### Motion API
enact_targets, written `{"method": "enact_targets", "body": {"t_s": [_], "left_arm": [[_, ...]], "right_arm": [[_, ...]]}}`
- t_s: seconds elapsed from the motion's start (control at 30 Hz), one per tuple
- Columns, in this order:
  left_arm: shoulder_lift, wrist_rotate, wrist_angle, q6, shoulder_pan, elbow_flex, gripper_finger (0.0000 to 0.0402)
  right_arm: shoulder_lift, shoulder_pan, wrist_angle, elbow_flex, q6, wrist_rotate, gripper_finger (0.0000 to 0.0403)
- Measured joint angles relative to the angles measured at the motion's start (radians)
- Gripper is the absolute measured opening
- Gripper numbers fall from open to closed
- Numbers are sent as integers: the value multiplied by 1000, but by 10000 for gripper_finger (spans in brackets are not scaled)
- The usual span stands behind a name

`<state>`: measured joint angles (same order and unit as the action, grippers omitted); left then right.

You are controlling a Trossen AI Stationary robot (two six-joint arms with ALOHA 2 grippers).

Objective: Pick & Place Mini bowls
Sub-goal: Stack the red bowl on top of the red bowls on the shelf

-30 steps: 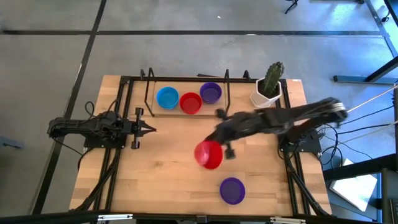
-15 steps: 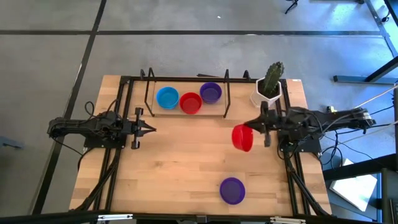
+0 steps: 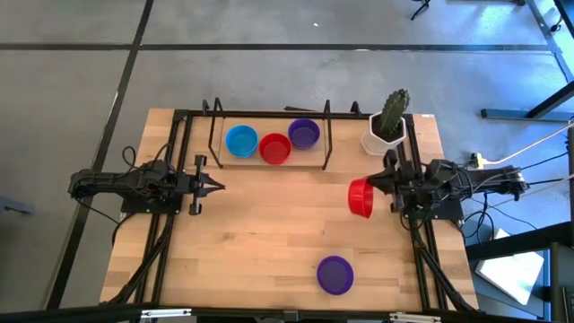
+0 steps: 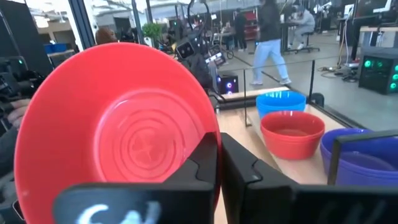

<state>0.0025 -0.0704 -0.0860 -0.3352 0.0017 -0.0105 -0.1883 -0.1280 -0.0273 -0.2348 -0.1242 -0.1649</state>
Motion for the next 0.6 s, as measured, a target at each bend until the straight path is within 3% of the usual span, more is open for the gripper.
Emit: {"method": "enact_targets", "body": {"t_s": [0.6], "left_arm": [[0,0,0,0,0,0,6]], "right_arm": [[-10,1,13,0,-2,-6,6]]}}
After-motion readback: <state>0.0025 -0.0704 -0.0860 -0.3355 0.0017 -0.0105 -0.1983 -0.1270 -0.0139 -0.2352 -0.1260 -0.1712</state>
